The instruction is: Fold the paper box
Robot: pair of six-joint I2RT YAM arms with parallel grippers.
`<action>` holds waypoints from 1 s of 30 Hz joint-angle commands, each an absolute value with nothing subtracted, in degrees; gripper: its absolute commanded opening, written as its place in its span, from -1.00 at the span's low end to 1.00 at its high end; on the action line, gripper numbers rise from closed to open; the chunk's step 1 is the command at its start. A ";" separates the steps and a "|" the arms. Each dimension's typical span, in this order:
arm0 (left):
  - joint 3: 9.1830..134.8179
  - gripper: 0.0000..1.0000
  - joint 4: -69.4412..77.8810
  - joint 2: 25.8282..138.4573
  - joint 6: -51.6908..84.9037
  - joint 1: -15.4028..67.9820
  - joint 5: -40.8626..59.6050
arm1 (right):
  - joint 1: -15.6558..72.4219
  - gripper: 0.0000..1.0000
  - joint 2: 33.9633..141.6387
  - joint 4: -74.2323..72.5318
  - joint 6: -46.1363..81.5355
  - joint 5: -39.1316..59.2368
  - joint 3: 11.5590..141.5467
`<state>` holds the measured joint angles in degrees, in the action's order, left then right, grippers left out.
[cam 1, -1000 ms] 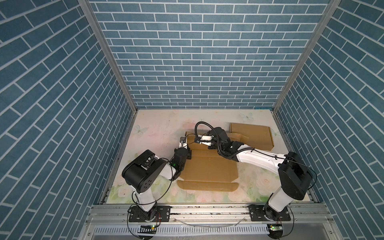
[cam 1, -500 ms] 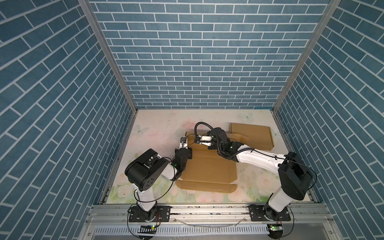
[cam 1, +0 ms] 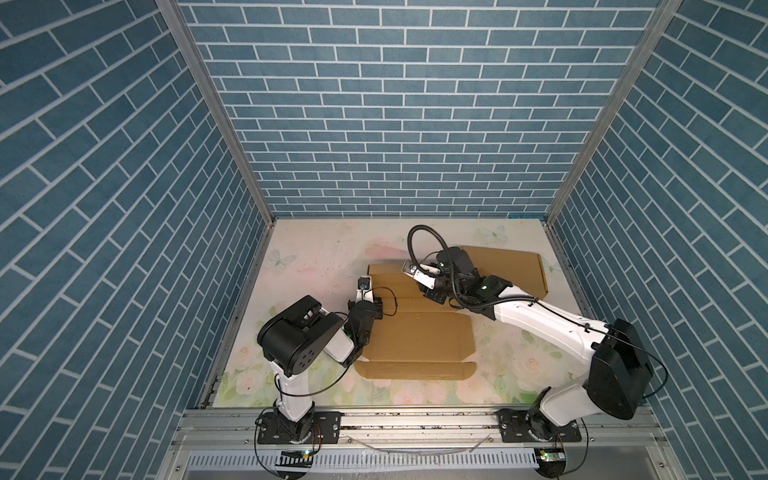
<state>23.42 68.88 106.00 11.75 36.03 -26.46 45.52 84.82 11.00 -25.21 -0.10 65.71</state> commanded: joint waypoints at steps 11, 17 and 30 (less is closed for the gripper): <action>20.43 -0.96 61.78 110.73 10.33 36.65 -28.98 | 43.32 -0.69 95.96 30.51 31.96 -7.54 89.72; 20.24 -0.97 62.39 111.09 10.20 36.67 -29.07 | 43.81 -0.68 98.91 32.36 35.30 -7.01 89.22; 20.24 -0.99 63.53 112.71 8.97 37.62 -29.63 | 42.91 -0.66 102.04 33.37 35.57 -5.49 86.36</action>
